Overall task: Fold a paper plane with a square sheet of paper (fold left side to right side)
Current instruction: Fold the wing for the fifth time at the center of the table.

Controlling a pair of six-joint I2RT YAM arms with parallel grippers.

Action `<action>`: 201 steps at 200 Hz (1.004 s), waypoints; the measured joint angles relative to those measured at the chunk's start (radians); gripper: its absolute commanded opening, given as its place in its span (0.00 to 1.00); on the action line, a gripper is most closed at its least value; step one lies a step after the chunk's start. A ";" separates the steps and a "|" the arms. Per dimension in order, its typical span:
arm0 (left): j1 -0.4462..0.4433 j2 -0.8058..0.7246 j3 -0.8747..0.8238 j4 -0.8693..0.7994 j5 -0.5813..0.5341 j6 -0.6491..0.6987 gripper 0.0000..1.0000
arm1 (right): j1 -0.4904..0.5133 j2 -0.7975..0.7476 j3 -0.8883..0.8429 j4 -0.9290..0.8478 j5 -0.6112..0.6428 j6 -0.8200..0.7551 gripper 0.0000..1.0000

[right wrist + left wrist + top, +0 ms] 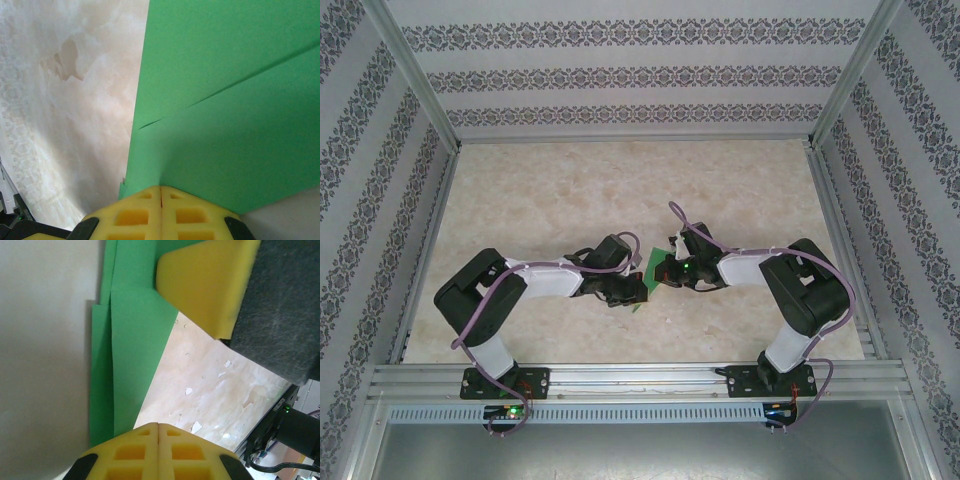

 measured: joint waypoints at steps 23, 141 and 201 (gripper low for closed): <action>0.000 0.002 -0.007 0.011 0.000 -0.005 0.03 | 0.000 0.001 0.003 -0.006 0.000 -0.003 0.00; 0.000 0.011 -0.045 0.054 0.000 -0.016 0.03 | 0.000 0.002 0.011 -0.021 0.000 -0.022 0.00; 0.000 0.010 -0.048 0.056 -0.001 -0.016 0.03 | 0.000 0.004 0.016 -0.030 0.001 -0.026 0.00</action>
